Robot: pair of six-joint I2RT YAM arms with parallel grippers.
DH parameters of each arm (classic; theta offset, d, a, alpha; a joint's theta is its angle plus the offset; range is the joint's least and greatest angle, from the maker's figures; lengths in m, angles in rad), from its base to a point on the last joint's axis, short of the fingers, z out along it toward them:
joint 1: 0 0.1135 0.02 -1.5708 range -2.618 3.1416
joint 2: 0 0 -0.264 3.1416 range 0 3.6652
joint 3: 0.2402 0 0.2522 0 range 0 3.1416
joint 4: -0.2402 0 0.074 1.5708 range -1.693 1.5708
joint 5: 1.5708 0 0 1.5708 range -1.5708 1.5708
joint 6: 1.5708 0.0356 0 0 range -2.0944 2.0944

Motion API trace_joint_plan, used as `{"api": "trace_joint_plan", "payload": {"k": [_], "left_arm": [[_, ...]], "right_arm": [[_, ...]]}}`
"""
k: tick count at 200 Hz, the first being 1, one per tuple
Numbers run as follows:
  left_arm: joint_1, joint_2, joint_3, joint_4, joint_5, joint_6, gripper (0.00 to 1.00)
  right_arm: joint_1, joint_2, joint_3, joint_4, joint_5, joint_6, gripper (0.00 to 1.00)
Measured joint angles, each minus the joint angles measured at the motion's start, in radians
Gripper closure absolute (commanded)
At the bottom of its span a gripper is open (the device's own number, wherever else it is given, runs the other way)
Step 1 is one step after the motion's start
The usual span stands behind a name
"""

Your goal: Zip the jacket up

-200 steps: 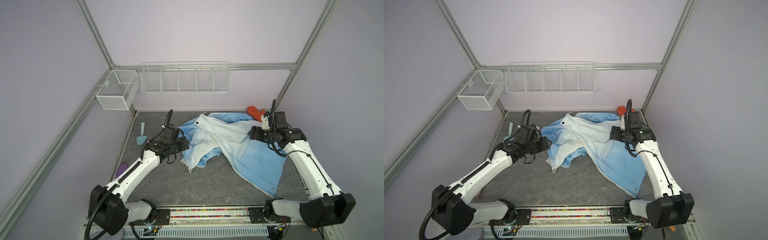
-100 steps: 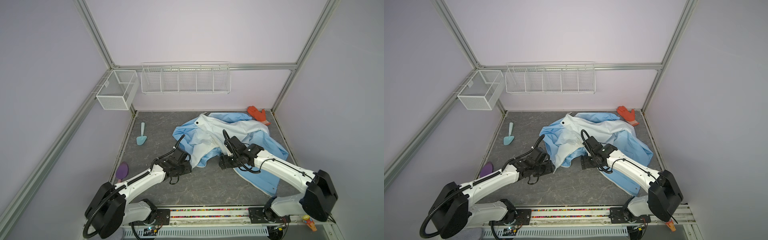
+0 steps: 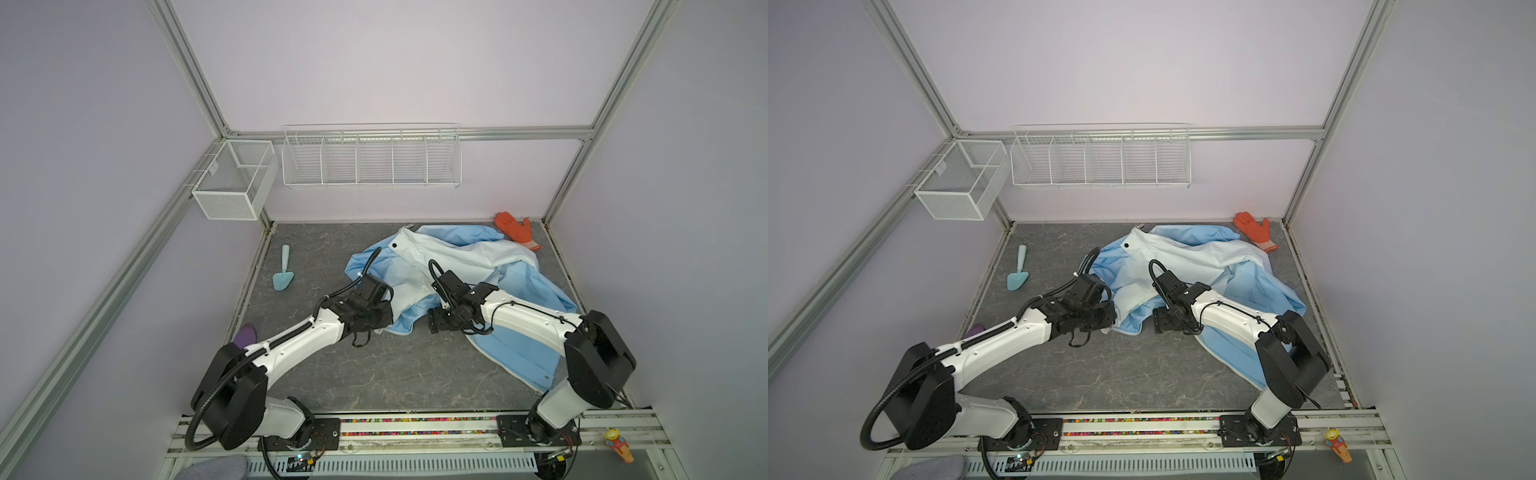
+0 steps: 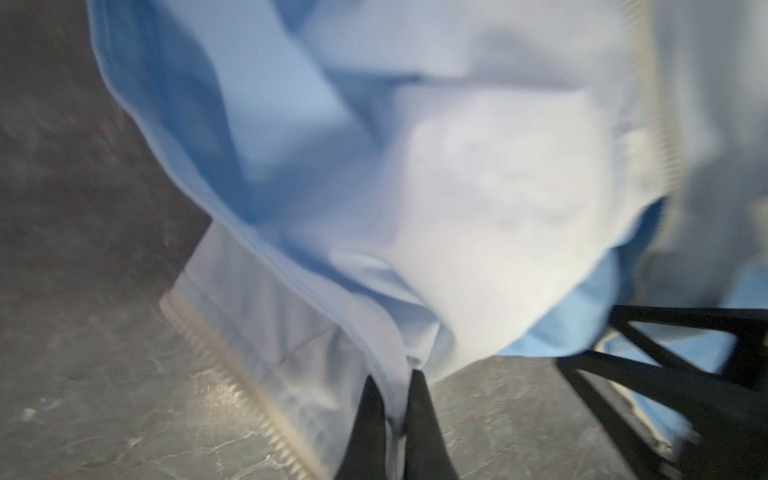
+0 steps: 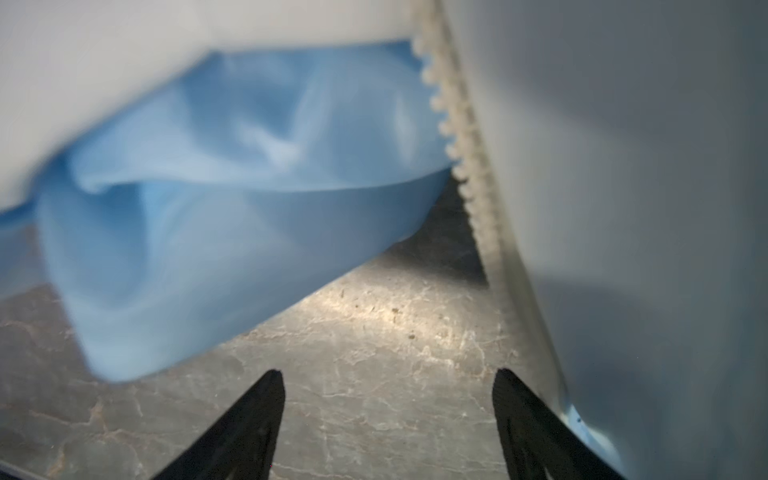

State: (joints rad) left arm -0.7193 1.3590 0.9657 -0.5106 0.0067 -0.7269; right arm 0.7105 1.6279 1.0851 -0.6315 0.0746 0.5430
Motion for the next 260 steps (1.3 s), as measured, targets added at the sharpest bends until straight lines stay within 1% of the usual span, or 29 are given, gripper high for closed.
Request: {"api": "trace_joint_plan", "payload": {"k": [31, 58, 81, 110, 129, 153, 174, 196, 217, 225, 236, 250, 260], "left_arm": [[0.003, -0.129, 0.256, -0.106, -0.071, 0.077, 1.00], [0.015, -0.146, 0.480, -0.210, -0.093, 0.138, 1.00], [0.049, -0.117, 0.647, -0.299, -0.100, 0.181, 1.00], [0.102, -0.054, 0.817, -0.370, -0.088, 0.210, 1.00], [0.111, 0.008, 0.922, -0.398, -0.085, 0.225, 1.00], [0.111, 0.090, 1.013, -0.404, -0.082, 0.239, 1.00], [0.111, 0.155, 1.063, -0.402, -0.087, 0.243, 1.00], [0.111, 0.229, 1.128, -0.400, -0.089, 0.243, 1.00], [0.113, 0.293, 1.207, -0.405, -0.089, 0.246, 1.00], [0.113, 0.315, 1.238, -0.408, -0.089, 0.249, 1.00], [0.113, 0.343, 1.278, -0.411, -0.089, 0.250, 1.00], [0.113, 0.367, 1.316, -0.420, -0.089, 0.251, 1.00], [0.113, 0.380, 1.340, -0.430, -0.089, 0.251, 1.00]], "right_arm": [[-0.053, 0.003, 0.016, -0.002, 0.000, -0.026, 0.15], [-0.094, 0.003, 0.048, -0.003, 0.000, -0.059, 0.15], [-0.128, 0.003, 0.061, -0.005, 0.000, -0.089, 0.14], [-0.166, 0.003, 0.071, -0.018, -0.001, -0.121, 0.15], [-0.173, 0.002, 0.079, -0.021, -0.002, -0.144, 0.18], [-0.162, -0.042, 0.058, -0.003, -0.020, -0.164, 0.18], [-0.111, -0.177, 0.008, 0.023, -0.019, -0.183, 0.15], [0.000, -0.378, -0.058, 0.084, -0.013, -0.203, 0.13], [0.093, -0.518, -0.121, 0.144, -0.011, -0.216, 0.13], [0.122, -0.548, -0.143, 0.164, -0.010, -0.221, 0.14], [0.165, -0.566, -0.166, 0.185, -0.006, -0.227, 0.18], [0.228, -0.552, -0.173, 0.205, 0.004, -0.235, 0.21], [0.274, -0.529, -0.170, 0.223, 0.013, -0.237, 0.22]]}}
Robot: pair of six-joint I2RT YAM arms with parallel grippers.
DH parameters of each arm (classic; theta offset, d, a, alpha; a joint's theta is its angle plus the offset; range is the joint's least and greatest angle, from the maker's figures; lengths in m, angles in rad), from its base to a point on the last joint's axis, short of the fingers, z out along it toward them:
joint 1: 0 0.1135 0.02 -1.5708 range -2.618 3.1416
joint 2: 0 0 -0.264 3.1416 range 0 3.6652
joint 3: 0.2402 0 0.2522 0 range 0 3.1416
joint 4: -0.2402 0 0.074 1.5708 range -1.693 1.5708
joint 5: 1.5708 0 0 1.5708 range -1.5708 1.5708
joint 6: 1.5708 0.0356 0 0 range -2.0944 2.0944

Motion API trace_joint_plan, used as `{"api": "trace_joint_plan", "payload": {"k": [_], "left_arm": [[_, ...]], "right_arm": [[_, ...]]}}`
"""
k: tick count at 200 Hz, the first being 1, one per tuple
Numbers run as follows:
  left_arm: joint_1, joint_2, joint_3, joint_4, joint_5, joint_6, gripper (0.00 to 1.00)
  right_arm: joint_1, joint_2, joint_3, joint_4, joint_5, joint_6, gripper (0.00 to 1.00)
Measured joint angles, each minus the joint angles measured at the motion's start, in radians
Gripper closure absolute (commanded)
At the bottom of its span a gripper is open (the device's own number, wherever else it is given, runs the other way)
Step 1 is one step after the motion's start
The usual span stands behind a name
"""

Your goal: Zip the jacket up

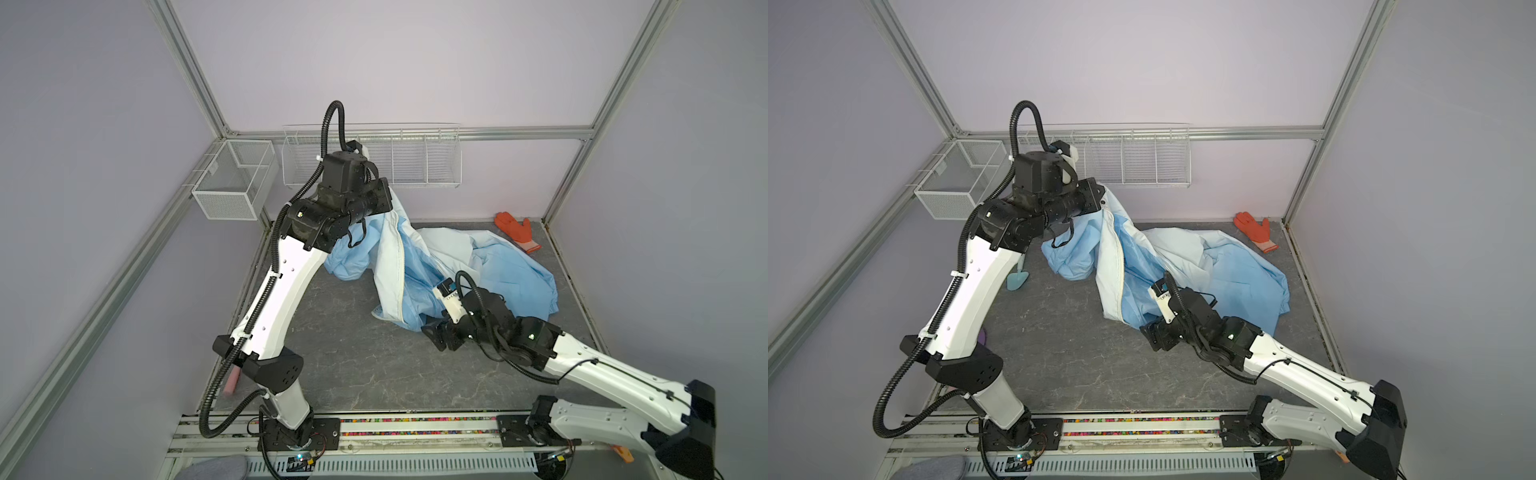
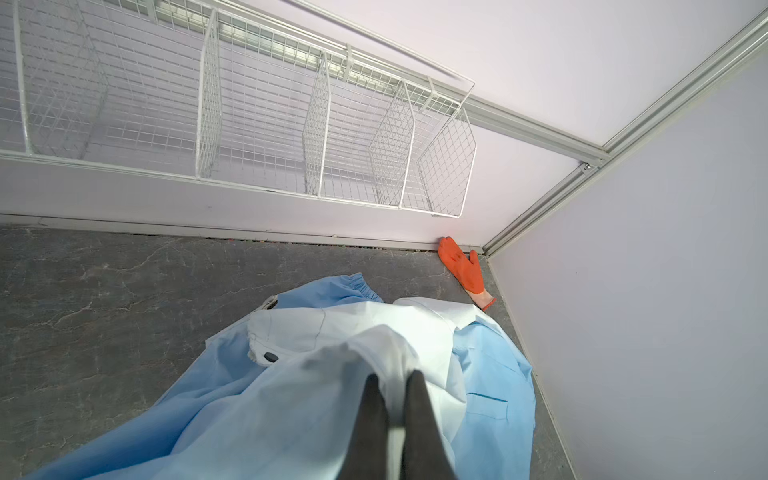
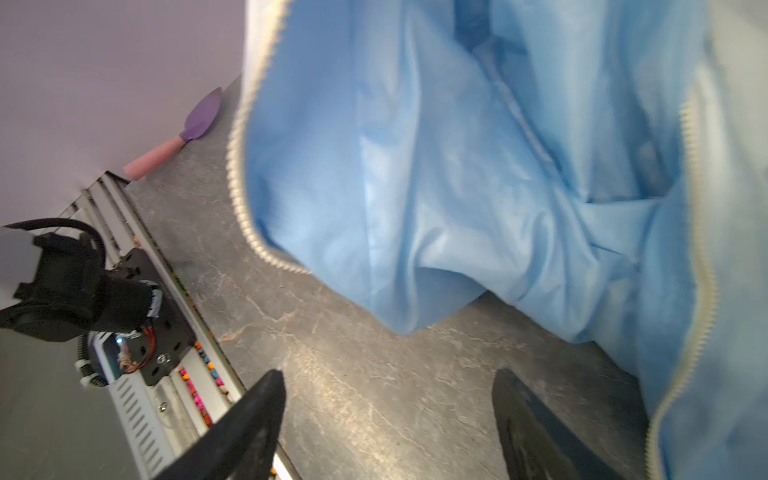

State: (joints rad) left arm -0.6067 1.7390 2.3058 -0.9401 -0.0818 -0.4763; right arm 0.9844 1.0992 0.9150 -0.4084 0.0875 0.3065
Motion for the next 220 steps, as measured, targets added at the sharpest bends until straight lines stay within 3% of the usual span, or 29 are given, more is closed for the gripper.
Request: {"api": "trace_joint_plan", "payload": {"k": [38, 90, 142, 167, 194, 220], "left_arm": [[0.000, 0.034, 0.051, -0.016, 0.001, 0.000, 1.00], [0.003, 0.041, 0.058, -0.023, 0.008, -0.001, 1.00], [0.009, 0.037, 0.058, -0.024, 0.007, -0.001, 1.00], [0.031, 0.024, 0.047, -0.023, 0.008, 0.000, 1.00], [0.068, 0.020, 0.038, -0.020, 0.005, 0.003, 1.00], [0.108, 0.020, 0.015, -0.011, -0.006, 0.017, 1.00]], "right_arm": [[0.118, 0.140, 0.051, 0.032, 0.053, 0.005, 0.14], [0.124, 0.337, 0.147, 0.058, 0.240, 0.050, 0.10], [0.055, 0.497, 0.300, 0.047, 0.326, 0.100, 0.61], [0.032, 0.478, 0.344, 0.029, 0.261, 0.067, 0.78], [0.032, 0.408, 0.384, -0.021, 0.080, 0.005, 0.80], [0.018, 0.324, 0.429, -0.097, -0.182, -0.047, 0.82]]}}
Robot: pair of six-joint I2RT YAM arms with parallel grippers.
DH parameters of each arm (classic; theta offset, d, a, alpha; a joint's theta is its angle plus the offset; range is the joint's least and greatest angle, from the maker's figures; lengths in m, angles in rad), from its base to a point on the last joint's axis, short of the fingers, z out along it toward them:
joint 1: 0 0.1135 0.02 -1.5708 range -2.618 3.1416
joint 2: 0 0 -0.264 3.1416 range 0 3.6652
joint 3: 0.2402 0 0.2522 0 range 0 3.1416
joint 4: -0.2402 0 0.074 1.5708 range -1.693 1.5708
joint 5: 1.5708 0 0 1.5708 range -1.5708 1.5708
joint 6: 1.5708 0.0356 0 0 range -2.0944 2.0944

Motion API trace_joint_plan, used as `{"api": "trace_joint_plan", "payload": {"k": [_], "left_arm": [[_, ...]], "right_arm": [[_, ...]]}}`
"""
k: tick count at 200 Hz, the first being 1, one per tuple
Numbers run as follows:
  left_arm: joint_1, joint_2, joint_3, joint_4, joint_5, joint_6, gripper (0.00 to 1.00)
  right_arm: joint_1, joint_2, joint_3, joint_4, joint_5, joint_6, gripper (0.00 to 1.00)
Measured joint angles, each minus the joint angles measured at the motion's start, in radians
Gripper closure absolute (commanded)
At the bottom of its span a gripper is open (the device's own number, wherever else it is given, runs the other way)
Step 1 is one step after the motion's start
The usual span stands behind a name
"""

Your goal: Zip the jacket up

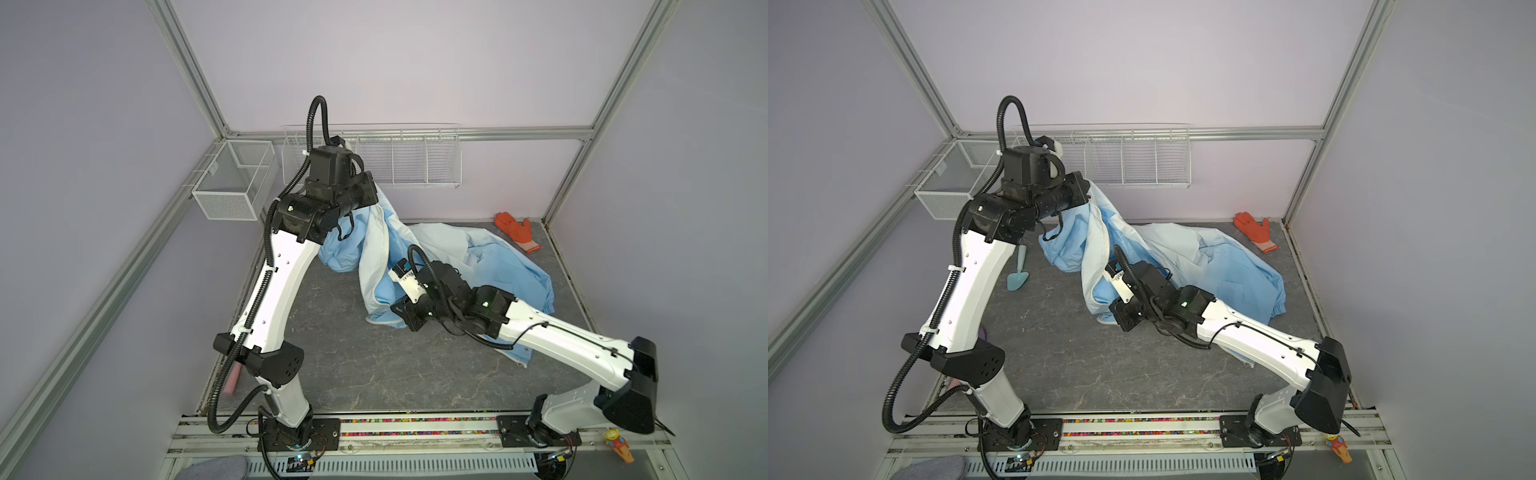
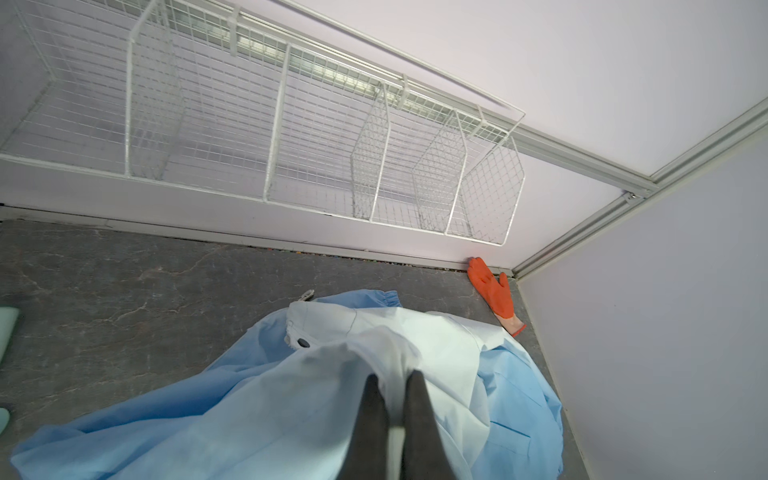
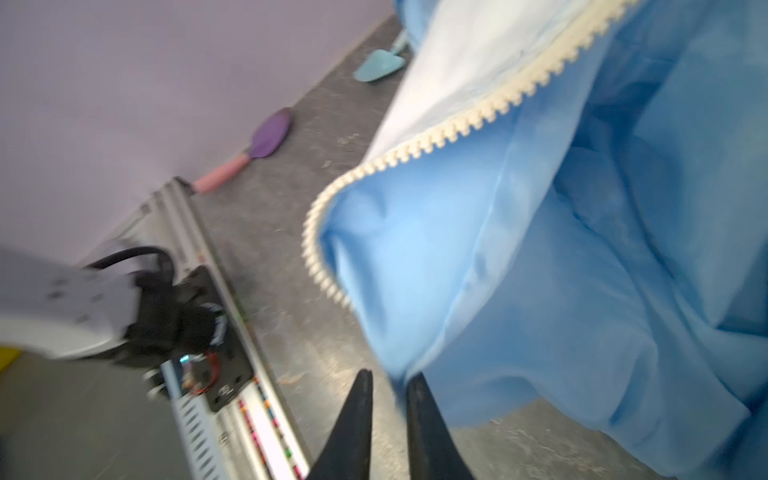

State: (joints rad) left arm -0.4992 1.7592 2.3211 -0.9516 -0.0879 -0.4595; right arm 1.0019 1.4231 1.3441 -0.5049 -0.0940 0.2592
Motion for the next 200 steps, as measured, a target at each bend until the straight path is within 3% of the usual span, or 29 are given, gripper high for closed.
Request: {"api": "trace_joint_plan", "payload": {"k": [23, 47, 53, 69, 83, 99, 122, 150, 175, 200], "left_arm": [[0.035, -0.003, -0.046, 0.019, -0.014, 0.008, 1.00], [0.057, -0.016, -0.133, 0.053, -0.045, 0.022, 1.00], [0.058, -0.021, -0.159, 0.065, -0.050, 0.024, 1.00], [0.059, -0.036, -0.242, 0.097, -0.063, 0.027, 1.00], [0.059, -0.039, -0.298, 0.117, -0.072, 0.027, 1.00], [0.059, -0.038, -0.335, 0.126, -0.074, 0.027, 1.00], [0.061, -0.037, -0.337, 0.134, -0.074, 0.027, 1.00], [0.065, -0.034, -0.295, 0.126, -0.069, 0.027, 1.00], [0.077, -0.027, -0.230, 0.109, -0.055, 0.027, 1.00], [0.083, -0.027, -0.200, 0.101, -0.041, 0.026, 1.00]], "right_arm": [[-0.067, -0.090, -0.025, -0.018, -0.214, -0.020, 0.81], [-0.225, -0.158, -0.119, 0.001, -0.382, 0.000, 0.81], [-0.258, -0.153, -0.133, 0.000, -0.399, 0.004, 0.74], [-0.289, -0.114, -0.153, -0.002, -0.400, 0.016, 0.44], [-0.250, -0.082, -0.169, -0.004, -0.343, 0.020, 0.29], [-0.152, -0.070, -0.191, 0.000, -0.237, 0.025, 0.23], [-0.023, -0.069, -0.224, 0.046, -0.109, 0.028, 0.20], [0.060, -0.044, -0.272, 0.125, 0.090, 0.032, 0.16], [0.132, 0.041, -0.312, 0.219, 0.304, 0.024, 0.13], [0.165, 0.163, -0.306, 0.273, 0.447, 0.024, 0.13]]}}
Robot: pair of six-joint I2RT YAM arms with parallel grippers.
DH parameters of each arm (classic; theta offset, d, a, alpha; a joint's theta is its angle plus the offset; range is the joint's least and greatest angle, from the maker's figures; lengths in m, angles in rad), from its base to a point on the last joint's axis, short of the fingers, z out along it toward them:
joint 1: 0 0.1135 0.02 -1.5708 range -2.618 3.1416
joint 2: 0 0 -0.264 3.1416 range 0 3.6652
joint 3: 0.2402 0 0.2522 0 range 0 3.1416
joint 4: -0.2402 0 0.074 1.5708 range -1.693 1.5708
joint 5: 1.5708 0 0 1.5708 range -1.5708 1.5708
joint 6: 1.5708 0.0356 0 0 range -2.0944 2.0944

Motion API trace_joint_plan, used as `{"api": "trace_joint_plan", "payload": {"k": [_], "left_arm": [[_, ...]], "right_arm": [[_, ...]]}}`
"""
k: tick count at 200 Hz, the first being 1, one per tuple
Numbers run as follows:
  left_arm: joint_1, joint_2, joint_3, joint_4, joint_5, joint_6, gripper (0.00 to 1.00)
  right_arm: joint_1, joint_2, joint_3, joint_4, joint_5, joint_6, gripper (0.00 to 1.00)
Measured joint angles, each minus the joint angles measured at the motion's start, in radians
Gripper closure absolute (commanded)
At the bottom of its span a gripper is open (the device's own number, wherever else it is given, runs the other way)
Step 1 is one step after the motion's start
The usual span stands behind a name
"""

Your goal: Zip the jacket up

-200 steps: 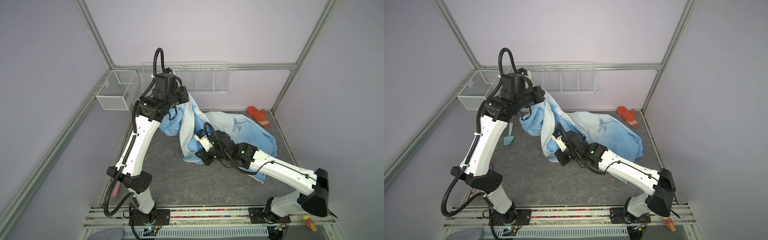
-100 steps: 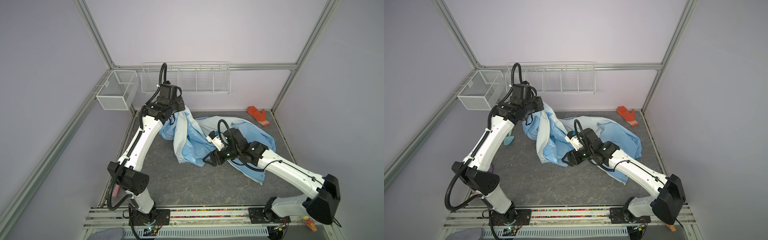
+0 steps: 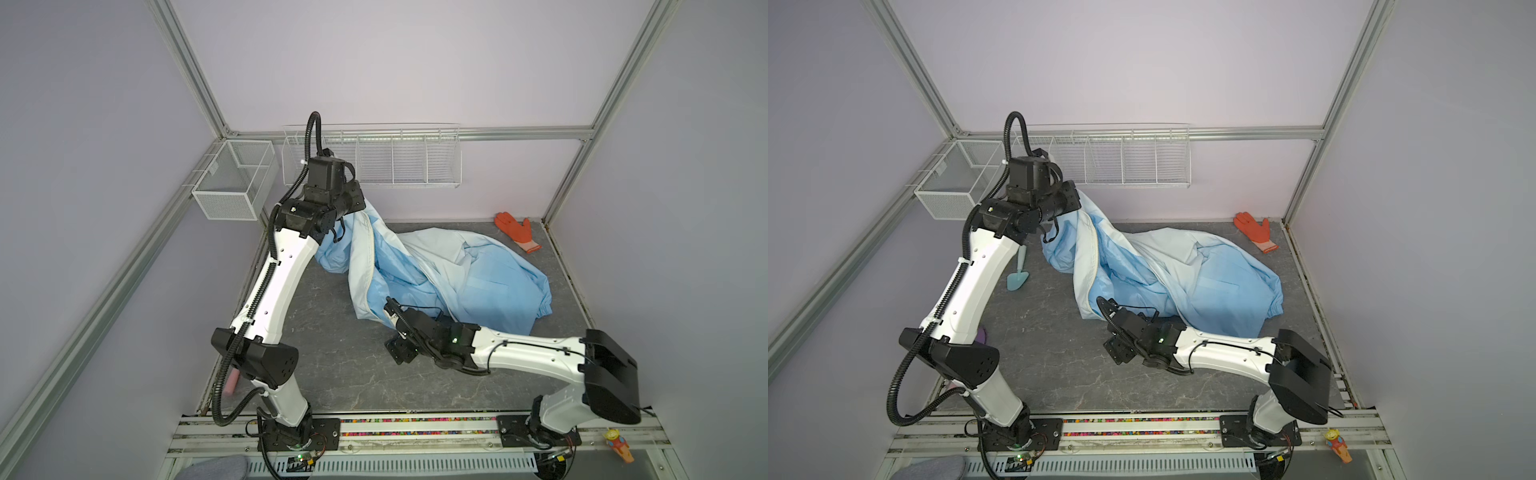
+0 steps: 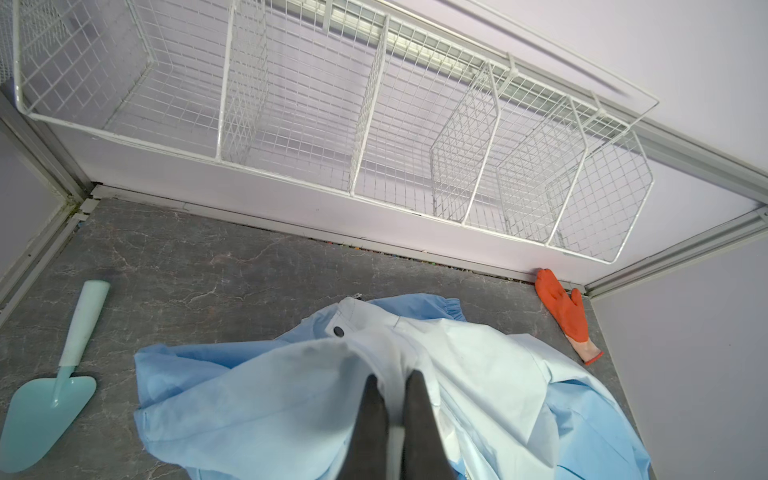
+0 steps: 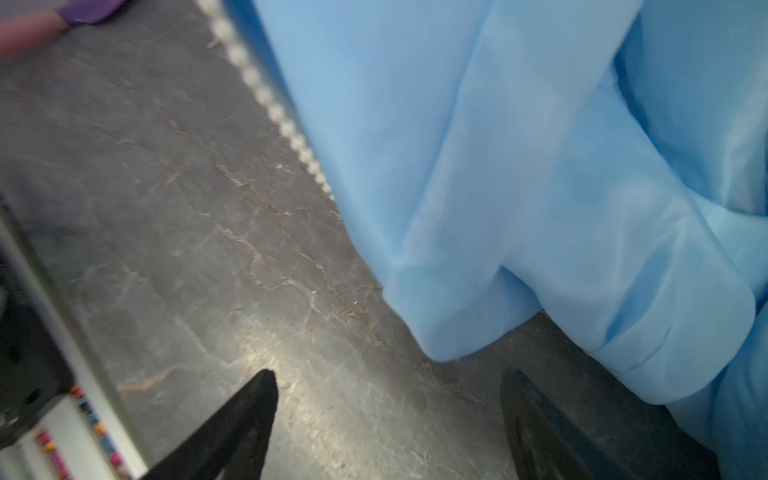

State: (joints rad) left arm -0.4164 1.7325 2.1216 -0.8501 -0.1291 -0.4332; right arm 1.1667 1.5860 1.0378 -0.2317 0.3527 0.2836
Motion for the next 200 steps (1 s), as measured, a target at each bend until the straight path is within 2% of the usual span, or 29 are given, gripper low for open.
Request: {"api": "trace_joint_plan", "payload": {"k": [20, 34, 39, 65, 74, 84, 97, 124, 164, 188, 200], "left_arm": [[0.001, 0.000, 0.001, -0.004, 0.005, 0.000, 1.00], [0.003, 0.000, 0.001, -0.011, 0.009, 0.000, 1.00], [0.004, 0.000, 0.001, -0.012, 0.011, 0.000, 1.00], [0.014, 0.000, 0.001, -0.016, 0.023, 0.000, 1.00], [0.018, 0.000, 0.001, -0.016, 0.026, 0.000, 1.00], [0.024, 0.000, 0.001, -0.016, 0.030, 0.000, 1.00], [0.034, 0.000, 0.000, -0.016, 0.035, 0.000, 1.00], [0.061, -0.006, -0.021, -0.014, 0.044, -0.002, 1.00], [0.092, -0.011, -0.052, -0.005, 0.043, -0.001, 1.00], [0.102, -0.024, -0.088, 0.009, 0.030, 0.001, 1.00], [0.103, -0.036, -0.123, 0.024, 0.021, 0.002, 1.00]], "right_arm": [[0.000, 0.099, 0.042, 0.011, 0.103, 0.011, 0.13], [-0.005, 0.173, 0.101, 0.000, 0.172, 0.035, 0.19], [-0.008, 0.193, 0.121, 0.000, 0.189, 0.045, 0.24], [-0.036, 0.261, 0.196, -0.019, 0.238, 0.095, 0.72], [-0.045, 0.265, 0.209, -0.031, 0.238, 0.100, 0.84], [-0.054, 0.262, 0.220, -0.039, 0.234, 0.112, 0.93], [-0.061, 0.243, 0.224, -0.043, 0.204, 0.103, 0.94], [-0.062, 0.107, 0.193, -0.080, 0.042, 0.057, 0.94], [-0.092, -0.188, 0.183, -0.159, -0.352, -0.016, 0.94], [-0.223, -0.320, 0.106, -0.148, -0.618, -0.022, 0.91], [-0.332, -0.348, 0.039, -0.137, -0.752, -0.017, 0.88]]}}
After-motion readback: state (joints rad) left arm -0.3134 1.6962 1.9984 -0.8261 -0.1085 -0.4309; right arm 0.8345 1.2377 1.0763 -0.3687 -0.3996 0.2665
